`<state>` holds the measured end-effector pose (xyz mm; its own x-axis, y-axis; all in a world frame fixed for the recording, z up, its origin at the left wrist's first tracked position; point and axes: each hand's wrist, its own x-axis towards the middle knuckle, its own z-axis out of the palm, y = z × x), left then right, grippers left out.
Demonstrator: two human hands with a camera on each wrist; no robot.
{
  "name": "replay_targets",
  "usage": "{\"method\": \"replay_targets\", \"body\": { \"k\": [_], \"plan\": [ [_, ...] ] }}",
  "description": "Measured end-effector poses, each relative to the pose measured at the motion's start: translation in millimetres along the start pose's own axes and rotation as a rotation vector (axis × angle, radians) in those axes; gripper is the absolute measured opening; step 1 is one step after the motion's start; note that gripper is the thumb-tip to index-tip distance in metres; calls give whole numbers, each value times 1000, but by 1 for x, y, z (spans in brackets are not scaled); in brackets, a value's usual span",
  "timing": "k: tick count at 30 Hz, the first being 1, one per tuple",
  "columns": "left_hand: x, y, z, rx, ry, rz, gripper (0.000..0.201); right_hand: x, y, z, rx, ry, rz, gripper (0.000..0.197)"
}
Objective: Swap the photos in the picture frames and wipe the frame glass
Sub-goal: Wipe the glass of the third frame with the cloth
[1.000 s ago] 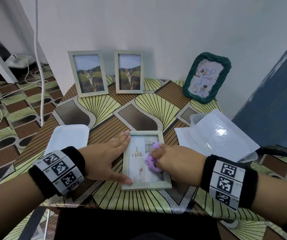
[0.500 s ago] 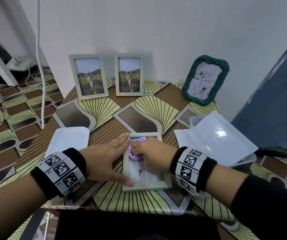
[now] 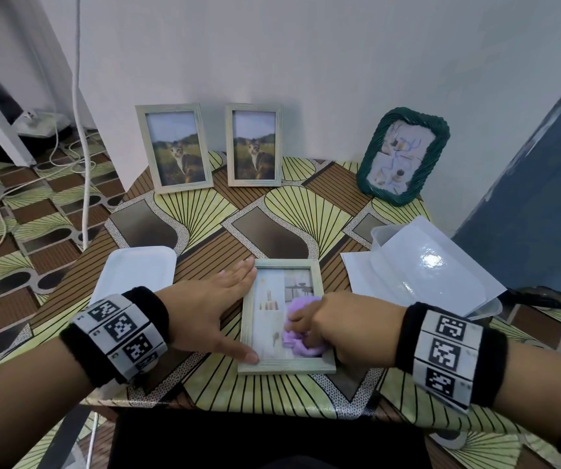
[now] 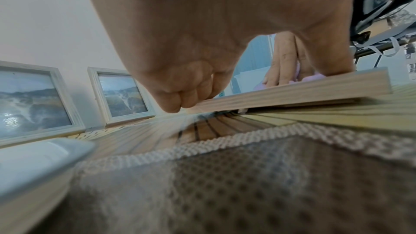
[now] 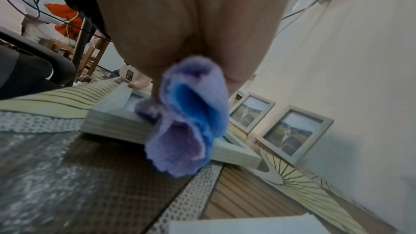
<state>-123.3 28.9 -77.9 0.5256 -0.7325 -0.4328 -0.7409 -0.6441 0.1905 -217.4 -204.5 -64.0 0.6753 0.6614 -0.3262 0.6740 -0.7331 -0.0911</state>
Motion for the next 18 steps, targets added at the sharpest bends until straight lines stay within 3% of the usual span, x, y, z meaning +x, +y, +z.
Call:
{"method": "replay_targets", "body": {
  "k": [3, 7, 9, 13, 15, 18],
  "plan": [
    [1, 0, 0, -22, 1, 12, 136, 9, 3, 0, -104, -43, 80, 16],
    [2, -1, 1, -55, 3, 19, 137, 21, 15, -3, -241, 13, 196, 39],
    [3, -2, 1, -66, 0, 21, 137, 29, 15, -12, -256, -13, 236, 34],
    [5, -2, 0, -74, 1, 18, 137, 45, 8, -29, -73, 3, 378, 26],
    [6, -1, 0, -55, 3, 16, 137, 52, 1, -29, 2, 6, 353, 32],
    [6, -1, -1, -9, 15, 24, 135, 54, -10, -15, 96, 65, 301, 15]
  ]
}}
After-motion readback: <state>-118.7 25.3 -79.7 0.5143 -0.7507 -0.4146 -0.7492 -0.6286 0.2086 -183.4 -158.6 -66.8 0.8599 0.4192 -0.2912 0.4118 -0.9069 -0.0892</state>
